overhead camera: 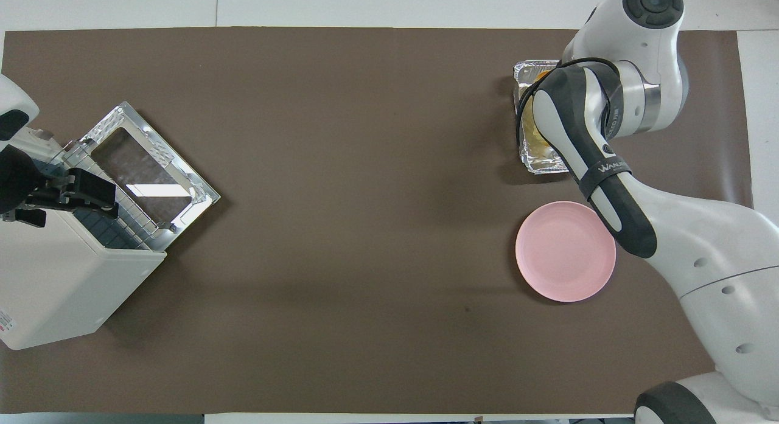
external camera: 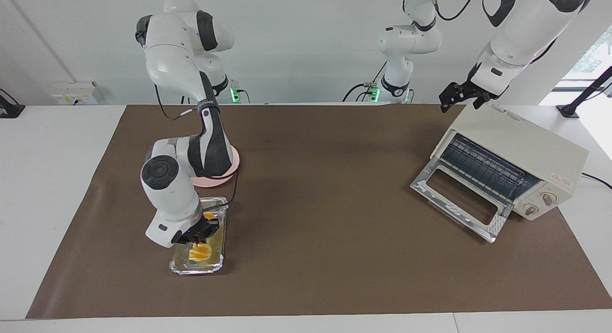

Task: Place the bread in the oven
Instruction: 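Lower the bread into the foil tray and open the right gripper, then grasp the rim of the foil tray with the right gripper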

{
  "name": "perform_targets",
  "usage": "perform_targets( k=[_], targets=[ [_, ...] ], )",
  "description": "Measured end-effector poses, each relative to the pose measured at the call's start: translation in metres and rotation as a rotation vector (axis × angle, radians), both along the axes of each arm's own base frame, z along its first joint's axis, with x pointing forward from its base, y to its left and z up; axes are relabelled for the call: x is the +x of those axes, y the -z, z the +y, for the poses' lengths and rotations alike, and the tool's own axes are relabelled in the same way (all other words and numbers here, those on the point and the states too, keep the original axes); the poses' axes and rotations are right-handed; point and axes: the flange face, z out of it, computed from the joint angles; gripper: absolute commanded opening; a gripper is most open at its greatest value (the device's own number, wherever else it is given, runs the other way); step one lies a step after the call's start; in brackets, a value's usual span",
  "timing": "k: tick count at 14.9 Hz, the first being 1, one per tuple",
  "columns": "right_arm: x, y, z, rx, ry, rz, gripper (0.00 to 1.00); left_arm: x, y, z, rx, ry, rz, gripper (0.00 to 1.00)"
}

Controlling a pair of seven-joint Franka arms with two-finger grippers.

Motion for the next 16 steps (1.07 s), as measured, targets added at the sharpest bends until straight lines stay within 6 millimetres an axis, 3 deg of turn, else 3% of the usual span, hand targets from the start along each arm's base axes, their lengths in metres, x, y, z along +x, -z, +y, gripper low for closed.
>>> perform_targets(
  k=[1, 6, 11, 14, 16],
  targets=[
    [-0.001, 0.002, 0.000, 0.000, 0.000, 0.004, 0.99, 0.000, 0.000, 0.000, 0.000, 0.000, 0.000, 1.00],
    [-0.003, 0.001, -0.010, -0.001, 0.013, 0.009, 1.00, 0.000, 0.000, 0.000, 0.000, 0.000, 0.000, 1.00],
    [-0.009, -0.039, -0.024, 0.000, 0.036, 0.008, 1.00, 0.000, 0.000, 0.000, 0.000, 0.000, 0.000, 1.00],
    [-0.006, -0.039, -0.056, -0.001, 0.026, -0.009, 1.00, 0.000, 0.000, 0.000, 0.000, 0.000, 0.000, 1.00],
    [-0.006, -0.027, -0.073, -0.002, 0.005, -0.024, 1.00, 0.000, 0.000, 0.000, 0.000, 0.000, 0.000, 1.00]
  ],
)
